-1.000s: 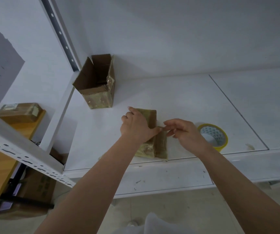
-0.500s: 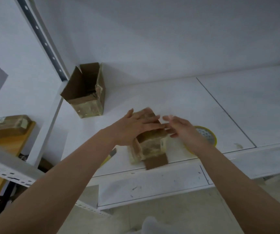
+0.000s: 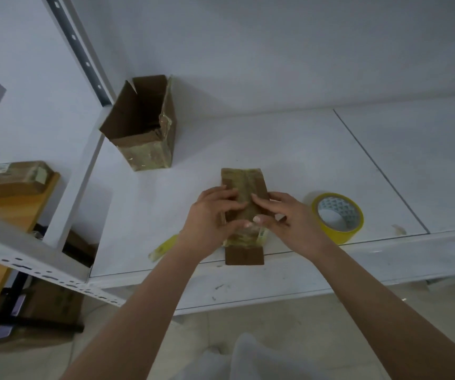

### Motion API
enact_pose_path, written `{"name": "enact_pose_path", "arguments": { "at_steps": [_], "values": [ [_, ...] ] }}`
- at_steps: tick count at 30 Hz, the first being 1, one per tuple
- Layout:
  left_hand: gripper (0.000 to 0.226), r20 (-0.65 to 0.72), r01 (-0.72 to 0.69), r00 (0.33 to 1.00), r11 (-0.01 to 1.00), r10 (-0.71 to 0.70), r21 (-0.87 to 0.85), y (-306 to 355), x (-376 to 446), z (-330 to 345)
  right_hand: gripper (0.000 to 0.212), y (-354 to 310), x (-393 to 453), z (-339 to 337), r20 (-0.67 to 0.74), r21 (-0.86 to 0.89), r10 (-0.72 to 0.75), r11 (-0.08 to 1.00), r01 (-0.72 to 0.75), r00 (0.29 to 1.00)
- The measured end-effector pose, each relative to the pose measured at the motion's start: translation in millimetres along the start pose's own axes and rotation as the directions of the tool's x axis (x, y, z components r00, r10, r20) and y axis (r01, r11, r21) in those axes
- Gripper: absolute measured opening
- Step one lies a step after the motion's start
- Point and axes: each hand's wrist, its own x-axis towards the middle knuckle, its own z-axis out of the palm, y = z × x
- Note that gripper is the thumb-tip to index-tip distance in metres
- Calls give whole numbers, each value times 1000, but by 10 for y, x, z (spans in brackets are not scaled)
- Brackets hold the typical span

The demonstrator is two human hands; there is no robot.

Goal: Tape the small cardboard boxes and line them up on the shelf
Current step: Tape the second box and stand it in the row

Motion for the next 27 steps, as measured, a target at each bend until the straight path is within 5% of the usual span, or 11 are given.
{"name": "enact_pose_path", "arguments": {
  "at_steps": [4, 10, 15, 20, 27],
  "values": [
    [43, 14, 9, 1000, 1000, -9, -10, -88, -56, -14, 67, 4, -27, 38, 77, -26, -59, 998, 61, 995],
    [42, 38, -101, 994, 992, 98, 80, -140, -165, 80, 61, 13, -55, 133, 27, -328, -158, 931, 158, 987],
    [41, 67, 41, 998, 958, -23, -283, -92, -87, -151, 56, -50, 5, -61, -30, -73, -3, 997, 1, 1000],
    [41, 15, -41, 999, 969, 46, -245, 50, 43, -261, 60, -247, 82, -254, 46, 247, 63, 966, -72, 997],
    [33, 38, -75, 995, 948, 91, -310, 214, 55, -99, 61, -266, 65, -322, 52, 270, 77, 959, -88, 996]
  ]
}}
